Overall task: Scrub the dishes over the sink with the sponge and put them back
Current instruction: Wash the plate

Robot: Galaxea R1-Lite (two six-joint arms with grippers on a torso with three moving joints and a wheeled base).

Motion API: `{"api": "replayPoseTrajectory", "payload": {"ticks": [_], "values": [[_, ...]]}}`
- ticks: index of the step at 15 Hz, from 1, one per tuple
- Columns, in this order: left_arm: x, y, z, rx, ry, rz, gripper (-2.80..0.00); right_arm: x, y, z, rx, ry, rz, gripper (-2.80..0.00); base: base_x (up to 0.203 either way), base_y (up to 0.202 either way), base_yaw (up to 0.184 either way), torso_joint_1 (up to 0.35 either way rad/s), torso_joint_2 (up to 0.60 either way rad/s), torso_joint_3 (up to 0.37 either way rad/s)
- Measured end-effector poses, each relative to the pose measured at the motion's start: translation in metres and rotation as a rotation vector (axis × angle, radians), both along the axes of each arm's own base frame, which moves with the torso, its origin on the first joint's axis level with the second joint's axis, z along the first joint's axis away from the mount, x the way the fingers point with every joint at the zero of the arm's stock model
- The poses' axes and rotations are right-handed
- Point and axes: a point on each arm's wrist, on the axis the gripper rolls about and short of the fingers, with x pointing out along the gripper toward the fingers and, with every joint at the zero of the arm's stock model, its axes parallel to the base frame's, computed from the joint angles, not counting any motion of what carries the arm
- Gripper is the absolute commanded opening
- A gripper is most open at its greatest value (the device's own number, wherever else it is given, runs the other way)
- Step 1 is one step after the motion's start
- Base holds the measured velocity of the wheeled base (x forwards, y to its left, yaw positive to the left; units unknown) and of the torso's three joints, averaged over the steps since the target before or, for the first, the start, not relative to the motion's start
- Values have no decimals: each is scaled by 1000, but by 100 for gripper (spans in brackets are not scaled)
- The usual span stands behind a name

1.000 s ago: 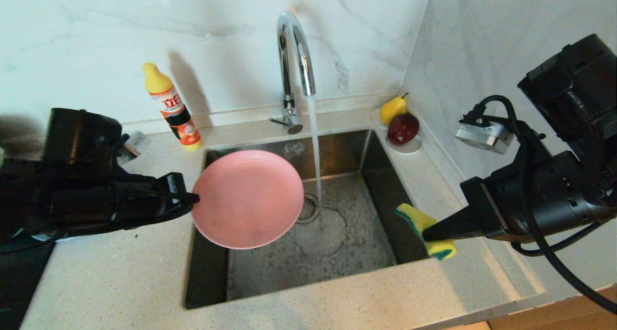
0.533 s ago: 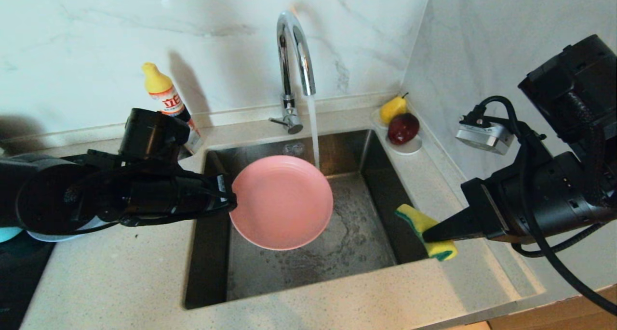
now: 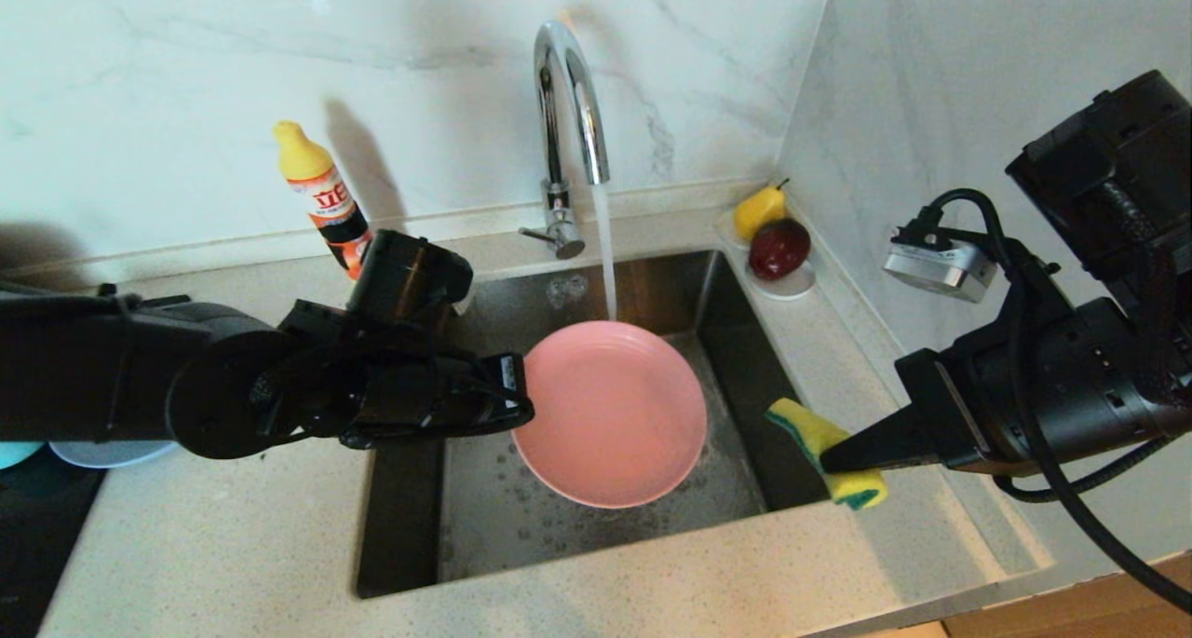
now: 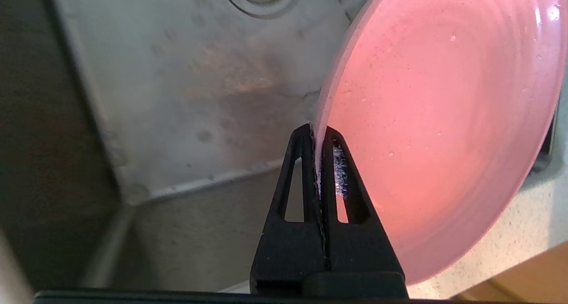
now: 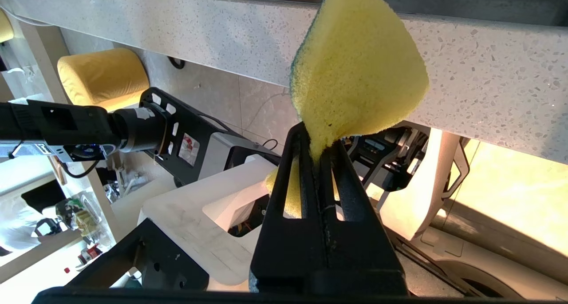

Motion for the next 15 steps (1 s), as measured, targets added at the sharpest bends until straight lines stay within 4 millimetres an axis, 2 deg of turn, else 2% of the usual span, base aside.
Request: {"api": "replayPoseTrajectory", "payload": {"ticks": [3, 7, 15], "values": [[2, -18, -8, 20, 8, -6, -280, 0, 0, 0, 0, 1, 0, -280, 0, 0, 0, 0, 0, 0], [6, -30, -14, 19, 18, -13, -280, 1, 1, -1, -3, 3, 1, -280, 0, 0, 0, 0, 0, 0], [37, -46, -13, -57, -22, 108, -280, 2, 3, -3, 3, 18, 16, -280, 0, 0, 0, 0, 0, 0]]}}
